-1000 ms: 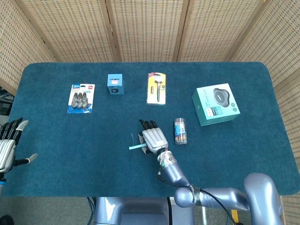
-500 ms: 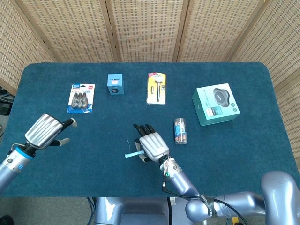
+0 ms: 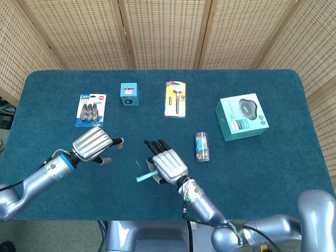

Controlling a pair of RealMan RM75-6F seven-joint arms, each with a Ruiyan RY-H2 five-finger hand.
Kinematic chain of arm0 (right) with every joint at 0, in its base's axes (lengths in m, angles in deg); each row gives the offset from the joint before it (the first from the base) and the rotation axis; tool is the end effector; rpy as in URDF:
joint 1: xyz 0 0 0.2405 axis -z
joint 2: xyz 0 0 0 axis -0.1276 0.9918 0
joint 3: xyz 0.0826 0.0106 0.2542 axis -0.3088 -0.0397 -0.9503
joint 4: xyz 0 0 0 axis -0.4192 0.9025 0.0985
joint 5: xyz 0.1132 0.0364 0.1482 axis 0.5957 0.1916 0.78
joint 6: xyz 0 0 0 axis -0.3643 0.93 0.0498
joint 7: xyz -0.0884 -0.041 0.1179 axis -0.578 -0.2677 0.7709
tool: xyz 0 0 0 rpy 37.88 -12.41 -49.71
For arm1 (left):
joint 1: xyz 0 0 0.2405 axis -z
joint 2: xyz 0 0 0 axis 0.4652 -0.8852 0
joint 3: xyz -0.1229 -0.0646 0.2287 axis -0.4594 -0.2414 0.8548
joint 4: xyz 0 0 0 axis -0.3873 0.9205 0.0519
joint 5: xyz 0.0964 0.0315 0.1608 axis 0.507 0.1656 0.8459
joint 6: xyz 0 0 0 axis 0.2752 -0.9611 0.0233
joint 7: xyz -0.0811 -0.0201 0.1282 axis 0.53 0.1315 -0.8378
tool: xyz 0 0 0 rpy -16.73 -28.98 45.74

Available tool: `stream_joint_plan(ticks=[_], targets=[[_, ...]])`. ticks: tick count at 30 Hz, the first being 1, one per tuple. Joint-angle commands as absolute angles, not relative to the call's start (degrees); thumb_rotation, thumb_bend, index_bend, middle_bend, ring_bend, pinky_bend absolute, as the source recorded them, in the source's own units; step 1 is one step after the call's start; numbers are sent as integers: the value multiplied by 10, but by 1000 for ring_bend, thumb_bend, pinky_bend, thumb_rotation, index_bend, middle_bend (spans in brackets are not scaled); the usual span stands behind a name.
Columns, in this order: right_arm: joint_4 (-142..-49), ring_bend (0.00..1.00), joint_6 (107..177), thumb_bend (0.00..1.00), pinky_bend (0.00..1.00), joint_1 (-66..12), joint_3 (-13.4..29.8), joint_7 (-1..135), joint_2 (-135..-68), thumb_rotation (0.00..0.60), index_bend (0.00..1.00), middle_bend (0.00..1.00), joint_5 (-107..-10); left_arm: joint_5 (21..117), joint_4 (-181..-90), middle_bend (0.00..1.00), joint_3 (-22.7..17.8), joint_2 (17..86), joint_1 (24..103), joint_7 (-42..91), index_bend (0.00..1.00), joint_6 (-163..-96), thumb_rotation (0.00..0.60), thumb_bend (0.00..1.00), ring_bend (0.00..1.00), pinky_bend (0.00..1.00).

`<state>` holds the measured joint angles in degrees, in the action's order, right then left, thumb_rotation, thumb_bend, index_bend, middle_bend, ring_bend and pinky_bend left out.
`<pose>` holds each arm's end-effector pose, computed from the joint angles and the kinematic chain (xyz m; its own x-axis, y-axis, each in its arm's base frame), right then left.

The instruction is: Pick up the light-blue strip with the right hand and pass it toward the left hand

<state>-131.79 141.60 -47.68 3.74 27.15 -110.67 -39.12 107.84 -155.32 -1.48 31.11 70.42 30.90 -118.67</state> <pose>-0.0155 -0.3040 -0.0148 0.3323 -0.3768 0.8646 -0.8639 -0.4895 0.1188 -0.1384 0.3390 0.1172 0.6134 0.1104 0.7821 0.5952 -0.7155 -0.3658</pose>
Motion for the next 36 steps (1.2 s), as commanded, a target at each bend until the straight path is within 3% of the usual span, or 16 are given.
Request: stream_joint_plan(ticks=[1,16,36], targets=[[-1302,0,1409,504,0,-477,38,290,-1110,600,609,0,-407,1073,-1551,983,-13,314,710,305,468,-1180,600,77,975,1000],[-1213,0,1396,517,0,-479,53,350,-1148,600,630,0,-517,1076,-1515,983,4,360,719,271,465,-1213,600,101,975,1000],[-1146,0,1365,517,0,-478,59,437,-1194,600,630,0,-605,1074,-1472,980,39,378,752,455,465,-1209,600,125,974,1000]])
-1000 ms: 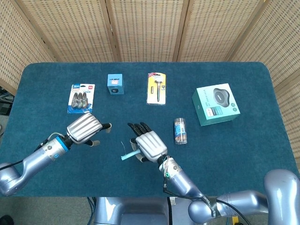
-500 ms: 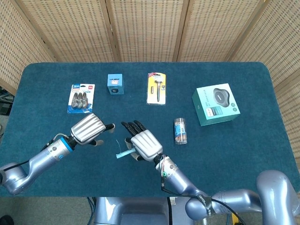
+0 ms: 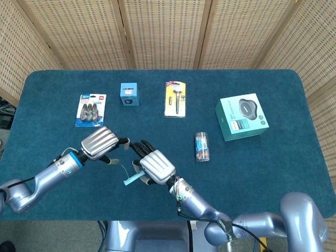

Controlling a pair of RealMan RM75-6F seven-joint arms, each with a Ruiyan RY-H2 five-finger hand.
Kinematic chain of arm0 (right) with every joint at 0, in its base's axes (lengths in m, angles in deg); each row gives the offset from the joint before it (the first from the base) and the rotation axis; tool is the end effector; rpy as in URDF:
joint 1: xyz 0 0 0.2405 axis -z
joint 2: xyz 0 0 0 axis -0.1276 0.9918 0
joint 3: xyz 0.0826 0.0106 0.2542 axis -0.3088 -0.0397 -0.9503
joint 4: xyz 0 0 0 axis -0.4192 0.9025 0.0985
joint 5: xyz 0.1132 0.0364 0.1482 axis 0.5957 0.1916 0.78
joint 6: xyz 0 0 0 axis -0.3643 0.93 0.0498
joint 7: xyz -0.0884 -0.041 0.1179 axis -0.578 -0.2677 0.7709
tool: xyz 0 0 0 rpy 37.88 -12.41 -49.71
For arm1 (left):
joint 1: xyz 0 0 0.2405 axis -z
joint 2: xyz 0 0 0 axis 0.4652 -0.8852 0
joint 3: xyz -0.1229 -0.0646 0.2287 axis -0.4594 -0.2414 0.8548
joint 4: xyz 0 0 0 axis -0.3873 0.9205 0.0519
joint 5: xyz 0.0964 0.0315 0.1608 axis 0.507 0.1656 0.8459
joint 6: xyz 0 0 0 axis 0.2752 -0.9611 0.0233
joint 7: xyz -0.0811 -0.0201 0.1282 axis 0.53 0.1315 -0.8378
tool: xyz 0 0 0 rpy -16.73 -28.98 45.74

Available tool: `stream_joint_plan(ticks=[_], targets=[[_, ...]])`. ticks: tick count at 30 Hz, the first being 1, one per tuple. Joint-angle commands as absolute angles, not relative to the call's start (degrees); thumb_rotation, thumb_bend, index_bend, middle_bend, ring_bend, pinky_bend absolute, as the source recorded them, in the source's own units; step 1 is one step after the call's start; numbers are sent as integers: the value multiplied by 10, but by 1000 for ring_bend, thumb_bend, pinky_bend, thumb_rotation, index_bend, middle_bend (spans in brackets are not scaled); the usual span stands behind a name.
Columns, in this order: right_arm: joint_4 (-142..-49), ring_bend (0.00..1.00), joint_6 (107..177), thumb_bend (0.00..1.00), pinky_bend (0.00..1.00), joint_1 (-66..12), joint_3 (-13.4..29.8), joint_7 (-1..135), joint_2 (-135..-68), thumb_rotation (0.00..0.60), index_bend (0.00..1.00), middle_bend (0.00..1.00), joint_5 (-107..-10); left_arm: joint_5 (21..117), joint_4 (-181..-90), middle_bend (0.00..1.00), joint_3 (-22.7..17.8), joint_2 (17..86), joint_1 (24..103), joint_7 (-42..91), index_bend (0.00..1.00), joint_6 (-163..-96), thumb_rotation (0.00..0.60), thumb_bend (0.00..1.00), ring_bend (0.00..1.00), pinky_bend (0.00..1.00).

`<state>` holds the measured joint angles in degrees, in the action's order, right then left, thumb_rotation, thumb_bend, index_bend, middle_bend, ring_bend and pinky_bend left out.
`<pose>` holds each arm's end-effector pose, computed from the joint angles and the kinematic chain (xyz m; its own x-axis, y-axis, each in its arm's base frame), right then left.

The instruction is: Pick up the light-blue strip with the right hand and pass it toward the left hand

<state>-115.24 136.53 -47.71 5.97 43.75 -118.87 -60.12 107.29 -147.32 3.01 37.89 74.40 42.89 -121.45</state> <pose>-0.0026 -0.3075 -0.0534 0.2838 -0.3159 0.9054 -0.7722 -0.6350 0.0205 -0.1419 0.3523 0.0866 0.5048 0.2416 0.8287 0.6778 -0.7054 -0.2072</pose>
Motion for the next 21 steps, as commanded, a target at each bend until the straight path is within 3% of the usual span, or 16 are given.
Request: stream_joint_plan(ticks=[1,21], targets=[[-1140,0,1364,517,0,-479,59,435,-1196,600,630,0,-606,1076,-1471,980,42,377,754,460,465,-1208,600,126,974,1000],[-1119,0,1363,517,0,-475,55,435,-1206,600,630,0,-627,1082,-1469,976,66,376,775,527,465,-1205,600,180,974,1000]])
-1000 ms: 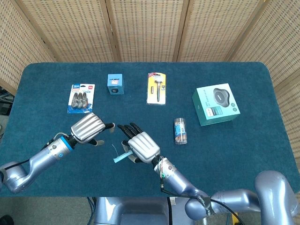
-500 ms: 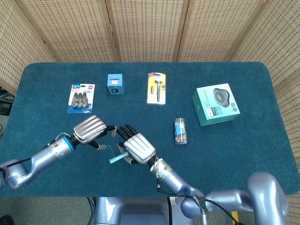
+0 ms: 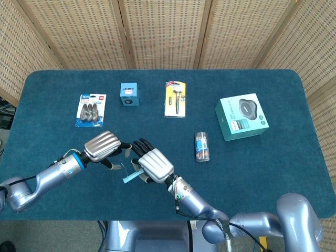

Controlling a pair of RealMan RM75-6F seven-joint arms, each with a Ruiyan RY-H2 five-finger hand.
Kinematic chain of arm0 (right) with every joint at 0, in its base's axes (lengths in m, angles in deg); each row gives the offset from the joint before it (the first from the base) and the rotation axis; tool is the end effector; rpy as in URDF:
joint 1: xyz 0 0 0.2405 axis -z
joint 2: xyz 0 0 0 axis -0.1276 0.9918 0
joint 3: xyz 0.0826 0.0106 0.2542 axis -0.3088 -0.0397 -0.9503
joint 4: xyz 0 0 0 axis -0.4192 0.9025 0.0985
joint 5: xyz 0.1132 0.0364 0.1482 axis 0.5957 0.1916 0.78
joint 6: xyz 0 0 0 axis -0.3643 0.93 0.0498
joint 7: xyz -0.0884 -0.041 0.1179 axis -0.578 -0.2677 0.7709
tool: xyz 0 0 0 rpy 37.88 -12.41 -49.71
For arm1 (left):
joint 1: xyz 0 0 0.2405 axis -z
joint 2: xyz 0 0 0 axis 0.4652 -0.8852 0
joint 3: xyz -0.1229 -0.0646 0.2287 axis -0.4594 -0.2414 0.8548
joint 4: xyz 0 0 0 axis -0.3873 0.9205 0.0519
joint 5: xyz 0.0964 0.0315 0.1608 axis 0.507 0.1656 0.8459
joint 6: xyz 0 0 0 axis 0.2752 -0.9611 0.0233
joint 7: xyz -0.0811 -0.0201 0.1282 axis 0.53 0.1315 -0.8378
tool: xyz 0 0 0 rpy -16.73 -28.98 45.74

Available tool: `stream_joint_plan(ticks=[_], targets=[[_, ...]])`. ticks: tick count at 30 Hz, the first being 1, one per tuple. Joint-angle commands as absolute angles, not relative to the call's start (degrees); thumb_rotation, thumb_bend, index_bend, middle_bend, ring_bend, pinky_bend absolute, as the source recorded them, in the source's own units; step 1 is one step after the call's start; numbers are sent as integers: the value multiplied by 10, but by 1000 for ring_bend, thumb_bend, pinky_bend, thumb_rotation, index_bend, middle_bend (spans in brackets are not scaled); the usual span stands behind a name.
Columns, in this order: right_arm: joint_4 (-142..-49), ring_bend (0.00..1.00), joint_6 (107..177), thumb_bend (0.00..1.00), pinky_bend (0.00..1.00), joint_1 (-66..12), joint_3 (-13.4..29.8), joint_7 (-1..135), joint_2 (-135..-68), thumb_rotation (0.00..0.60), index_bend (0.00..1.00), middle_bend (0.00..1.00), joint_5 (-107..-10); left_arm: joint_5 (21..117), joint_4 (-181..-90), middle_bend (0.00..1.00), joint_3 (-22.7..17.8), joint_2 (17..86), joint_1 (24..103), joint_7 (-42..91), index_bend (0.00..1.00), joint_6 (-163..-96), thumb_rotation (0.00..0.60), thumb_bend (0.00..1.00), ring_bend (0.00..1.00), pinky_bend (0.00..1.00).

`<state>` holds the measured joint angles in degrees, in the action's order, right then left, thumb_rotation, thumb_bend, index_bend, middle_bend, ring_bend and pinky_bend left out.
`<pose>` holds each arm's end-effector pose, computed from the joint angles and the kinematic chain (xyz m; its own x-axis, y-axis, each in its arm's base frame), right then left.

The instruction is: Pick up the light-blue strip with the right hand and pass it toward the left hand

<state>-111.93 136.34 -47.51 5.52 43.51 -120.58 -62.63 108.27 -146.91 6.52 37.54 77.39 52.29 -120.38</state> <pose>-0.0021 -0.3112 -0.0592 0.3031 -0.2733 0.9129 -0.7545 -0.6540 0.0547 -0.1409 0.3509 0.0792 0.4601 0.3727 0.8059 0.7206 -0.6870 -0.0937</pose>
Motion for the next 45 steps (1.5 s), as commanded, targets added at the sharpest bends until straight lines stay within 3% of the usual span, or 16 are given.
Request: stream_joint_plan(ticks=[1,45], targets=[[-1119,0,1363,517,0,-475,54,435,-1206,600,630,0,-627,1082,-1470,976,67,376,775,529,465,-1206,600,181,974,1000],[-1124,0,1363,517,0,-465,40,413,-1201,600,636,0,-619,1053,-1500,975,72,366,780,497,545,-1200,600,304,975,1000]])
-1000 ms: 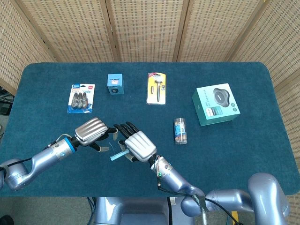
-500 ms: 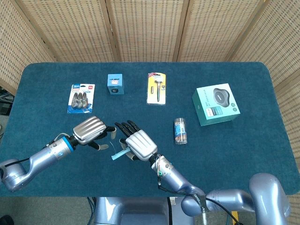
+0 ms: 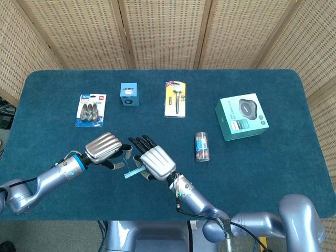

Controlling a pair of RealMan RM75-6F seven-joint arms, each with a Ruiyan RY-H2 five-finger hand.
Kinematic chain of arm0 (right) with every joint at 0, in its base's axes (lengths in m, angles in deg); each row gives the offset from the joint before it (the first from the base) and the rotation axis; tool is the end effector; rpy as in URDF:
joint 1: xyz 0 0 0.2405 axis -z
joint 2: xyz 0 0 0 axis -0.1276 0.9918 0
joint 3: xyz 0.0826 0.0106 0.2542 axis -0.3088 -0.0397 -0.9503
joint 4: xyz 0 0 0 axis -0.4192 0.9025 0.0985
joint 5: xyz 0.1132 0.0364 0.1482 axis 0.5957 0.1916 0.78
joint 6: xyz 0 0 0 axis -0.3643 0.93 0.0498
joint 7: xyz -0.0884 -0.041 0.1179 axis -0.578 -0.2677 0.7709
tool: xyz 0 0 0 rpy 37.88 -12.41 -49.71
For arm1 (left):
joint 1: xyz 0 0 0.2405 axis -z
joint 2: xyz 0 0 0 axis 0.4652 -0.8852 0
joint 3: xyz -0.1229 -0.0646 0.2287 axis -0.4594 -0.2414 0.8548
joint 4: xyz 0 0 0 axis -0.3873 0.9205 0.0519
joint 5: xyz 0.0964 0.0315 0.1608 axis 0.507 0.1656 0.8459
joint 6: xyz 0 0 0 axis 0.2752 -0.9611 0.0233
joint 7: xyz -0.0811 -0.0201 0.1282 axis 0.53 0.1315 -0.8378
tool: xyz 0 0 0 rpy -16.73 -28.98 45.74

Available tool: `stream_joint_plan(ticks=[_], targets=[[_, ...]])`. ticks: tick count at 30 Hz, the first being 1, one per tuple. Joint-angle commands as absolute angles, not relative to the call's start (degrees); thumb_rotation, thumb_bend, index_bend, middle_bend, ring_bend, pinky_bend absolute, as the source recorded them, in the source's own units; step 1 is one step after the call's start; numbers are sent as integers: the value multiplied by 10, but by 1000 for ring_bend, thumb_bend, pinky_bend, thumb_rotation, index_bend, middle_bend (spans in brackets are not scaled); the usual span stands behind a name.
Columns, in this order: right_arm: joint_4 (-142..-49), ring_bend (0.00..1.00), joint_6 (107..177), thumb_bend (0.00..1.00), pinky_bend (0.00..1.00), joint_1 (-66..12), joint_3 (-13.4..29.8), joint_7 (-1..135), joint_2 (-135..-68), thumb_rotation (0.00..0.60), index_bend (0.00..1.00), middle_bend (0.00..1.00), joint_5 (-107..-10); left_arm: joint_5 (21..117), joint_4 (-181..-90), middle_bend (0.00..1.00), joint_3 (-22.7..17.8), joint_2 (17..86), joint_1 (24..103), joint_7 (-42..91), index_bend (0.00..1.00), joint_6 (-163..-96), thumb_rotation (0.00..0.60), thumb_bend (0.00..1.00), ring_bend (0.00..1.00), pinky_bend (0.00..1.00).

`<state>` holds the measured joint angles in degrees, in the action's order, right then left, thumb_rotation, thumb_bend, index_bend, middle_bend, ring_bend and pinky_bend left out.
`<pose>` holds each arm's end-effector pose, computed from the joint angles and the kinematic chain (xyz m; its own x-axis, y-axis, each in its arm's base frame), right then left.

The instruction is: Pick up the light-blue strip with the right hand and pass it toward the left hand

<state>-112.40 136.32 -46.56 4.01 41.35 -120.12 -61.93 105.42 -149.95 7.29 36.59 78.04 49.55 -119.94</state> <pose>-0.0042 -0.3165 -0.0529 0.3046 -0.2484 0.9195 -0.7650 -0.6390 0.0808 -0.1369 0.3469 0.0799 0.4591 0.3790 0.8035 0.7299 -0.6765 -0.0980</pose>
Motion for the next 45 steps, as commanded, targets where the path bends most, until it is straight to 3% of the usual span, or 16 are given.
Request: stream_joint_plan(ticks=[1,13,23,34,45], targets=[[-1124,0,1363,517,0,-465,41,413,-1201,600,636,0,-620,1053,-1500,975,72,367,780,499,549,-1201,600,306,974,1000],[-1122,0,1363,536,0,-463,40,413,-1199,600,636,0,-620,1051,-1498,975,74,373,783,501,625,-1195,600,371,975,1000],[-1126,0,1362,543,0,-462,39,414,-1194,600,636,0,-621,1045,-1500,976,71,377,784,490,681,-1193,600,525,975,1000],[-1119,0,1365,543,0,-457,39,418,-1189,600,636,0,-622,1036,-1500,976,69,375,782,484,827,-1191,600,680,974,1000],[-1090,0,1368,543,0,-453,37,420,-1186,600,639,0,-617,1030,-1487,976,73,360,770,488,839,-1199,600,709,974,1000]])
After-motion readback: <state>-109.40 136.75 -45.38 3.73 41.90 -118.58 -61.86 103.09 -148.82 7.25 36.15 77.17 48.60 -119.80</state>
